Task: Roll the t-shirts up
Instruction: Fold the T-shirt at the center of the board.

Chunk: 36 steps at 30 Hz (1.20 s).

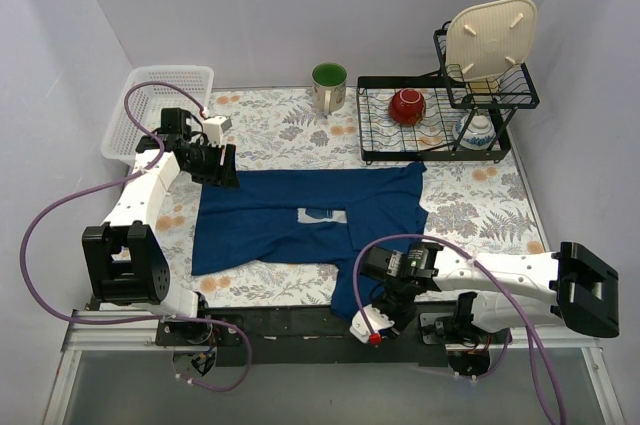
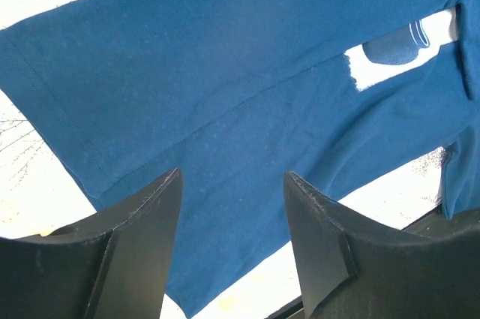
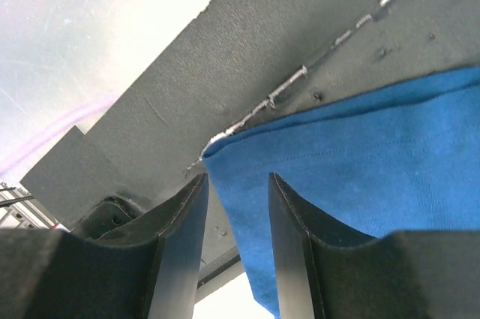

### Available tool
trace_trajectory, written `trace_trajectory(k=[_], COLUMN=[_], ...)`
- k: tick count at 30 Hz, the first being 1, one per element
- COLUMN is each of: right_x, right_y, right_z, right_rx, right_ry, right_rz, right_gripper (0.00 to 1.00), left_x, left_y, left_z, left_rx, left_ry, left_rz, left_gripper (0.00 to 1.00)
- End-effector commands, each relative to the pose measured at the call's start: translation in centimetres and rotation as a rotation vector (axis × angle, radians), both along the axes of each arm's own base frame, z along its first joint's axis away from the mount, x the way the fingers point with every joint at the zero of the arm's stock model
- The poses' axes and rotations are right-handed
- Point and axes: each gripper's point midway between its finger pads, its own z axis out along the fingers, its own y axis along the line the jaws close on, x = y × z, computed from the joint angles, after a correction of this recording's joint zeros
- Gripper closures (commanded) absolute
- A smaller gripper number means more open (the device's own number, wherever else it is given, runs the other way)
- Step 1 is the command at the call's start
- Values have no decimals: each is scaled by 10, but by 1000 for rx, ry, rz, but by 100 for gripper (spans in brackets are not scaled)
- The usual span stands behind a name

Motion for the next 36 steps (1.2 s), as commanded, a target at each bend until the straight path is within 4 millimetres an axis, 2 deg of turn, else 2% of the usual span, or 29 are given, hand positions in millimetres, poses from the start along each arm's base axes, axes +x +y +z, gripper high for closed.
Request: trace_trajectory(k=[1, 8, 16, 17, 18, 22, 23, 24, 27, 28, 29, 31, 32, 34, 36], right_x=[-9, -17, -15, -13, -13, -6, -3, -2, 2, 4, 5, 13, 12, 10, 9], right_y=[-6, -12, -14, -12, -15, -11, -9, -9, -9, -5, -9, 1, -5, -9, -9], right_z=[-4, -12, -23, -24, -27, -30, -29, -28, -16, -5, -1, 15, 19, 28, 39], right_rx=[-15, -28, -35, -31, -44, -31, -24, -27, -21, 12, 11, 82, 63, 62, 73], right_ry=[15, 13, -10, -20, -22, -61, -71, -80, -101, -107, -118, -160, -155, -150, -147], right_rz=[14, 56, 49, 45, 30, -10, -29, -43, -107, -115, -118, -158, -155, -149, -136], right_gripper=[55, 59, 61, 63, 73, 88, 91, 99, 99, 99, 99, 99, 99, 99, 99], left_x=[0, 3, 0, -2, -2, -7, -10, -11, -22, -25, -35, -45, -60, -75, -90], left_y=[0, 1, 0, 0, 0, 2, 7, 11, 34, 41, 55, 74, 88, 108, 116], left_z=[4, 3, -4, -5, -5, -5, -9, -10, -11, -11, -12, -12, -15, -20, -23], left_rx=[0, -2, -7, -9, -9, 3, 31, 50, 79, 81, 80, 99, 116, 147, 157], left_ry=[-28, -25, -27, -23, -23, -31, -19, -10, 38, 53, 89, 112, 166, 199, 239], left_rz=[2, 16, 26, 32, 32, 33, 44, 51, 103, 118, 159, 174, 204, 207, 203], left_gripper=[44, 44, 44, 44, 44, 44, 44, 44, 43, 43, 43, 42, 42, 42, 42])
